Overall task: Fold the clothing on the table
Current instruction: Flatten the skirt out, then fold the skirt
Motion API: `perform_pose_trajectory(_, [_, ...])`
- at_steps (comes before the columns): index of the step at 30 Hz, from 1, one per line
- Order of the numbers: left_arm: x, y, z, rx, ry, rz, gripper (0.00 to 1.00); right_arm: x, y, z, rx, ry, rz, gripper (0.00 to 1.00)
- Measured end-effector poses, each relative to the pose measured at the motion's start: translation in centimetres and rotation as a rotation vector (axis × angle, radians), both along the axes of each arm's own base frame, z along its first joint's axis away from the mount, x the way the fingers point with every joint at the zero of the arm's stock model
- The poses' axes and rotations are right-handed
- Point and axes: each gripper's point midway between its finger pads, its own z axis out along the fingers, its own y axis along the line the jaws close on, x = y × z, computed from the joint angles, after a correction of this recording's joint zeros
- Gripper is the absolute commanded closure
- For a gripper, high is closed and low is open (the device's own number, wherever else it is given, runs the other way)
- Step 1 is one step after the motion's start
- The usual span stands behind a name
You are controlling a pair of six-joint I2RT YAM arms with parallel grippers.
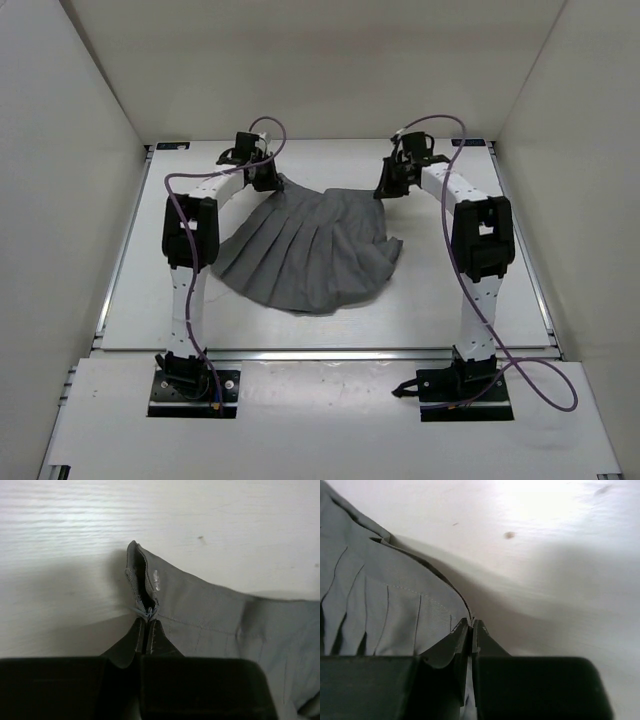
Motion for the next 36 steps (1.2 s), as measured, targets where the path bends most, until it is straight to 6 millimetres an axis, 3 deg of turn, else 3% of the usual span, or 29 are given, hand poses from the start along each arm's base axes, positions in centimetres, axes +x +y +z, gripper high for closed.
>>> perform_pose_trajectory(3, [0.7, -1.7, 1.5, -0.025, -0.028, -0.034, 1.0, 2.3, -2.8, 1.4, -0.021, -0.02, -0.036, 1.0])
perform_pose_trajectory(6, [2.2, -3.3, 4.7, -0.071, -0.091, -0.06, 1.0, 6.0, -4.9, 4.8, -0.038, -0.101, -0.061, 1.0])
perform_pose_trajectory(9, [3.6, -4.2, 9.7, -0.113, -0.194, -0.073, 1.0, 8.7, -6.6, 11.4, -0.046, -0.246, -0.083, 1.0])
perform_pose_trajectory(11, [3.9, -4.3, 13.8, -0.127, -0.273, -0.08, 1.0, 9.3, -7.5, 17.3, -0.044, -0.383, -0.09, 1.0])
perform_pose_trajectory(14, [2.7, -4.2, 22.1, -0.124, -0.429, -0.103, 1.0, 6.9, -7.8, 25.2, -0.059, -0.544, -0.077, 1.0])
perform_pose_trajectory(16, [0.3, -4.0, 27.7, -0.121, -0.537, -0.124, 1.0, 3.9, -7.6, 29.5, -0.079, -0.642, -0.06, 1.0])
perform_pose_trajectory(18, [-3.6, -3.6, 31.9, -0.118, -0.626, -0.16, 1.0, -0.4, -7.1, 31.6, -0.104, -0.721, -0.033, 1.0])
perform_pose_trajectory(20, [-8.1, -3.6, 33.8, -0.103, -0.679, -0.203, 1.0, -5.0, -6.7, 30.5, -0.124, -0.753, -0.002, 1.0])
perform_pose_trajectory(21, [-10.1, -3.6, 33.6, -0.088, -0.695, -0.222, 1.0, -7.2, -6.4, 28.7, -0.13, -0.744, 0.017, 1.0])
perform_pose_trajectory(23, [-14.9, -4.7, 30.8, -0.059, -0.665, -0.272, 1.0, -11.1, -6.1, 23.6, -0.134, -0.667, 0.054, 1.0])
perform_pose_trajectory(26, [-22.9, -7.3, 21.6, -0.067, -0.506, -0.391, 1.0, -16.1, -6.7, 14.1, -0.139, -0.471, 0.066, 1.0])
perform_pose_trajectory(27, [-25.7, -7.3, 17.5, -0.072, -0.415, -0.417, 1.0, -17.8, -7.0, 10.8, -0.144, -0.387, 0.067, 1.0])
perform_pose_trajectory(29, [-30.5, -5.5, 10.4, -0.054, -0.227, -0.406, 1.0, -21.2, -7.3, 5.9, -0.141, -0.24, 0.066, 1.0])
perform_pose_trajectory(30, [-32.5, -4.2, 7.7, -0.045, -0.147, -0.379, 1.0, -22.4, -7.4, 4.6, -0.134, -0.194, 0.066, 1.0])
perform_pose_trajectory(32, [-35.1, -2.5, 5.2, -0.057, -0.053, -0.324, 1.0, -24.1, -6.9, 3.5, -0.091, -0.143, 0.078, 1.0])
perform_pose_trajectory(34, [-34.9, -1.6, 5.7, -0.098, -0.058, -0.26, 1.0, -23.9, -6.2, 4.0, -0.054, -0.157, 0.091, 0.99])
perform_pose_trajectory(36, [-32.7, -0.7, 7.1, -0.133, -0.114, -0.183, 1.0, -22.9, -5.6, 4.4, -0.03, -0.177, 0.102, 1.0])
